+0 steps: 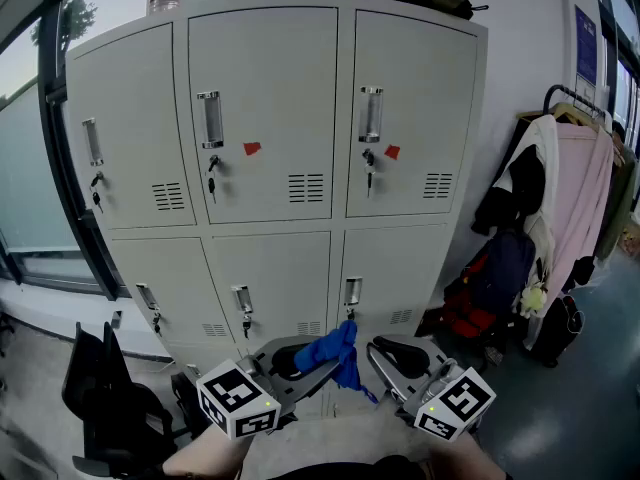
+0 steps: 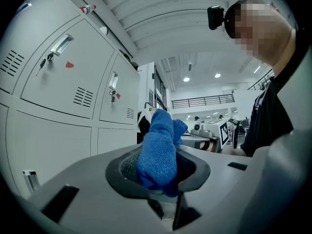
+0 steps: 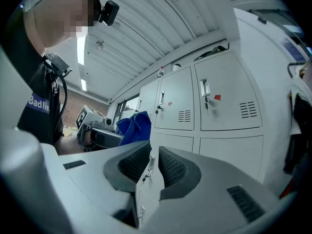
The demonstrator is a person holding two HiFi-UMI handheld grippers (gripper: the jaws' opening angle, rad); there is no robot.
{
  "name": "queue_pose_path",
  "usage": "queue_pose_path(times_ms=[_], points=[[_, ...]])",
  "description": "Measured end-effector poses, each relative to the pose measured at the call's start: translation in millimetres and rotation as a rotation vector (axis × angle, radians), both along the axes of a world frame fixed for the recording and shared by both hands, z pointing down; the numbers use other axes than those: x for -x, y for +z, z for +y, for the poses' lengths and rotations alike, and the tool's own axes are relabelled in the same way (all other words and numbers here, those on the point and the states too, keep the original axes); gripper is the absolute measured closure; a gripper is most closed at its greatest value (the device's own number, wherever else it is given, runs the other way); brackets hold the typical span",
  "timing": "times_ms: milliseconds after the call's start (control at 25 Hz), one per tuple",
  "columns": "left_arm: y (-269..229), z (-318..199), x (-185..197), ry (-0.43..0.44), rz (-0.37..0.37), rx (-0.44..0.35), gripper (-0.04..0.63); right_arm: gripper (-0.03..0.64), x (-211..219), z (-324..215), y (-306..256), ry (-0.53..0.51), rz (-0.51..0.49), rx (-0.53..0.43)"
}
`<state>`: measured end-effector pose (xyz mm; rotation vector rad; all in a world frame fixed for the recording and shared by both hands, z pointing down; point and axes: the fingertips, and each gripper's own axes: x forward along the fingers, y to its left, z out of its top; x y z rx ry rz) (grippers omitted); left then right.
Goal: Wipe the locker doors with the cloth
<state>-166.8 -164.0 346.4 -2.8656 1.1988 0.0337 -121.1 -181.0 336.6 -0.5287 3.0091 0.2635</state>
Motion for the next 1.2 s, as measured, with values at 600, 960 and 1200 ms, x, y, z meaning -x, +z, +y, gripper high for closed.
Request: queue_pose_path(times_ms=[600,960,1200], points=[[-16,-17,5,-0.051,-0.051,-0.044,0.482,0.565,-15,-9,0,0.012,-0.017,0.02],[-148,-68,25,-0.24,-0.336,-0.37,0.482,0.565,-28,-21,-17,0.004,-0.003,-0.011],[-216,-106,15,-0.325,-0.567,-0.486,0.482,0.565,-23,-29,-38,-0.024,0.009,-0.041]])
